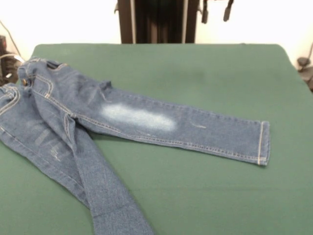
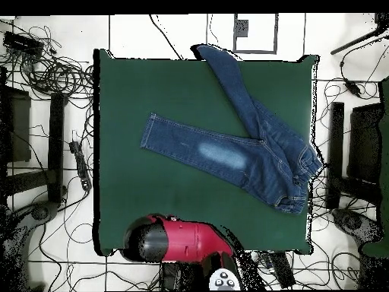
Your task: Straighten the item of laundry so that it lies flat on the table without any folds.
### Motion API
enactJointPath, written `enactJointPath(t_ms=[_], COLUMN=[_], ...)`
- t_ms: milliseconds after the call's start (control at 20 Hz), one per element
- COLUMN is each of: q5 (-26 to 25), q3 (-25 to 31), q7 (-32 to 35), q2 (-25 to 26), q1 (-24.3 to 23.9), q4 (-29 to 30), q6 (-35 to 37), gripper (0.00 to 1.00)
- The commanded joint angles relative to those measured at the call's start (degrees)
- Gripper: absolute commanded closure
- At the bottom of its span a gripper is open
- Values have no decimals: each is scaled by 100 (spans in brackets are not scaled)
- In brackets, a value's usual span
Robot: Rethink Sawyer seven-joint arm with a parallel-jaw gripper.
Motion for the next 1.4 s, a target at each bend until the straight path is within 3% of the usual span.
enactJointPath(t_ms=[50, 800, 1150, 1400], q5=[-154, -592, -1065, -1328], q3=[681, 1015, 1361, 1604], q7=[496, -150, -686, -993], q2=[634, 1355, 1610, 1738], q1=[51, -198, -546, -811], q4=[-503, -1736, -2244, -2722], q6=[-509, 202, 423, 977], gripper=[0, 0, 0, 0])
